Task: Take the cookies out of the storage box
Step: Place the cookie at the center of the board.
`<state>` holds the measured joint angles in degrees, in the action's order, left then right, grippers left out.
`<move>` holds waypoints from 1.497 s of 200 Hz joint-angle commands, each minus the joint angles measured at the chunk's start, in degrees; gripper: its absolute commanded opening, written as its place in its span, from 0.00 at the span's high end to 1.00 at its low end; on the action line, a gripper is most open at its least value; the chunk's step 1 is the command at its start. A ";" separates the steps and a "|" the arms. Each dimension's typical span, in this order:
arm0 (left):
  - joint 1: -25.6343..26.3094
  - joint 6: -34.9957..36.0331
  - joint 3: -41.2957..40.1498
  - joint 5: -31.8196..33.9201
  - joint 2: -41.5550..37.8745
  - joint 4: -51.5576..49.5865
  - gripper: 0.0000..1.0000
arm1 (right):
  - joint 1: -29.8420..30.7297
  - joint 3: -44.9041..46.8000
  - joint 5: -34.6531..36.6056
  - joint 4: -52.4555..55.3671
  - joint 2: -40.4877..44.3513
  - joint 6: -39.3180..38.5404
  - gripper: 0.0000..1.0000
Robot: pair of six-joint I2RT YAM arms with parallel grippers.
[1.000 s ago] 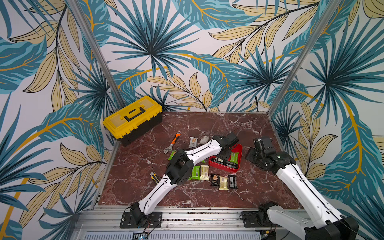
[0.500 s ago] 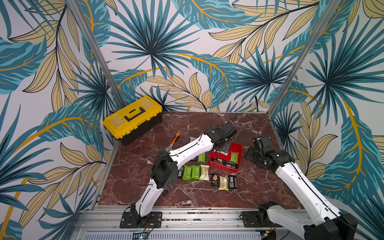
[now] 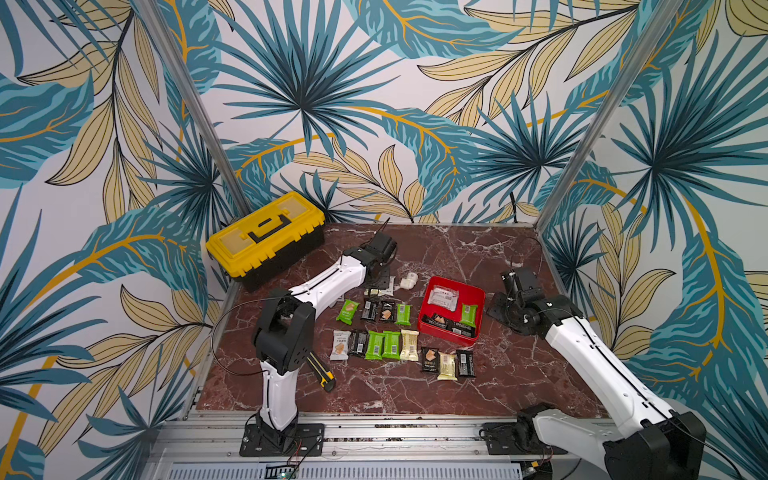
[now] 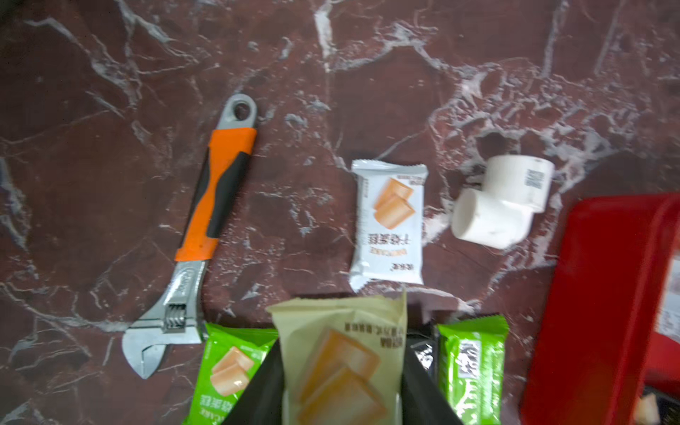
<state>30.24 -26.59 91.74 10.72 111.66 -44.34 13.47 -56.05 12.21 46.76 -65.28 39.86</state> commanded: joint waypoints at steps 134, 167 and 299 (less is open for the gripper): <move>-3.61 5.14 6.97 1.76 15.76 10.12 0.54 | -0.19 -2.83 -0.57 0.30 -1.92 -1.88 0.42; -3.61 4.96 7.22 1.48 15.91 10.11 0.49 | -0.20 -2.92 -0.52 0.31 -2.19 -1.90 0.42; -3.43 -6.81 -4.14 0.78 -6.30 18.17 0.33 | 2.49 -7.93 -8.31 -1.29 -11.76 -1.83 0.43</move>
<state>26.89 -27.29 92.82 11.75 115.00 -32.51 14.04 -62.11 7.18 46.41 -73.12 38.13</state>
